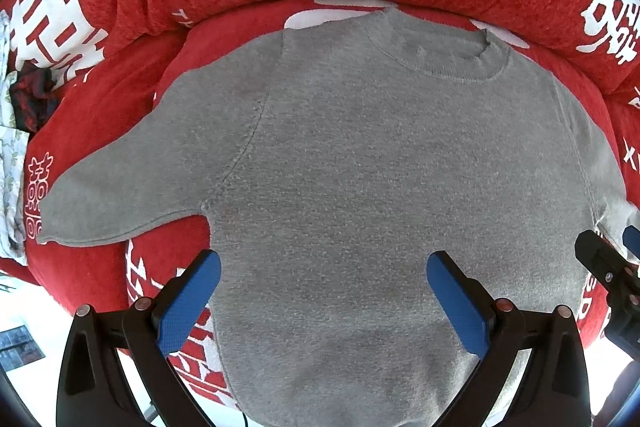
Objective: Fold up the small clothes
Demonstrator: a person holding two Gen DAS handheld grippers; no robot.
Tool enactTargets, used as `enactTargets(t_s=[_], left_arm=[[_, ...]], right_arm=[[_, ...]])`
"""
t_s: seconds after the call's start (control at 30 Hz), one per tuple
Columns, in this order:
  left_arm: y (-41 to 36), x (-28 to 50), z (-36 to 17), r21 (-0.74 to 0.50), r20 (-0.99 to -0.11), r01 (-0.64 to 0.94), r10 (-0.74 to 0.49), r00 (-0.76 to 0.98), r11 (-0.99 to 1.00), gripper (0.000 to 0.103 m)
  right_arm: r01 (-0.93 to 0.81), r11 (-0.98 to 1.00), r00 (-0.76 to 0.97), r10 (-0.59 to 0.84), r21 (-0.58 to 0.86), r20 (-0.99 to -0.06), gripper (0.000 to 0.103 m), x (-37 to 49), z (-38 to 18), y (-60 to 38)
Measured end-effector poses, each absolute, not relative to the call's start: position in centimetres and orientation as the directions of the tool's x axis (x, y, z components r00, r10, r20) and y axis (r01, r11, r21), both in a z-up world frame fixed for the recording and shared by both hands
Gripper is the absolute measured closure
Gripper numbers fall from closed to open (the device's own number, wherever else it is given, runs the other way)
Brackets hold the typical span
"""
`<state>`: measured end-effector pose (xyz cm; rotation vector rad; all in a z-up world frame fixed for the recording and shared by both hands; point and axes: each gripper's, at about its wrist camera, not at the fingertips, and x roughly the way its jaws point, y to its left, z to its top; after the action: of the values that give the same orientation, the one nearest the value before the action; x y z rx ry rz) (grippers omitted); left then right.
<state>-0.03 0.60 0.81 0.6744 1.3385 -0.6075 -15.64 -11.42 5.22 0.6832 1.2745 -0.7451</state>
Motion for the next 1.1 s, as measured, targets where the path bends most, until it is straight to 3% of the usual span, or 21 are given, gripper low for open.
enactTargets(t_s=[0.27, 0.53, 0.83, 1.1], left_arm=[[0.7, 0.2, 0.9, 0.078, -0.994, 0.737, -0.001, 0.107, 0.672, 0.000], [0.7, 0.3, 0.7, 0.069, -0.998, 0.739, 0.042, 0.055, 0.670, 0.000], [1.4, 0.6, 0.6, 0.015, -0.996, 0.735, -0.053, 0.069, 0.678, 0.000], [2.0, 0.7, 0.7, 0.054, -0.995, 0.728, -0.025, 0.097, 0.683, 0.000]], right_arm=[[0.806, 0.589, 0.153, -0.120, 0.053, -0.981, 0.000, -15.8, 5.4, -11.3], [0.811, 0.585, 0.062, -0.111, -0.015, -0.992, 0.000, -15.6, 5.0, -11.1], [0.811, 0.585, 0.070, -0.090, 0.004, -0.993, 0.000, -15.3, 5.1, -10.9], [0.809, 0.587, 0.077, -0.091, 0.009, -0.993, 0.000, -15.2, 5.0, -10.8]])
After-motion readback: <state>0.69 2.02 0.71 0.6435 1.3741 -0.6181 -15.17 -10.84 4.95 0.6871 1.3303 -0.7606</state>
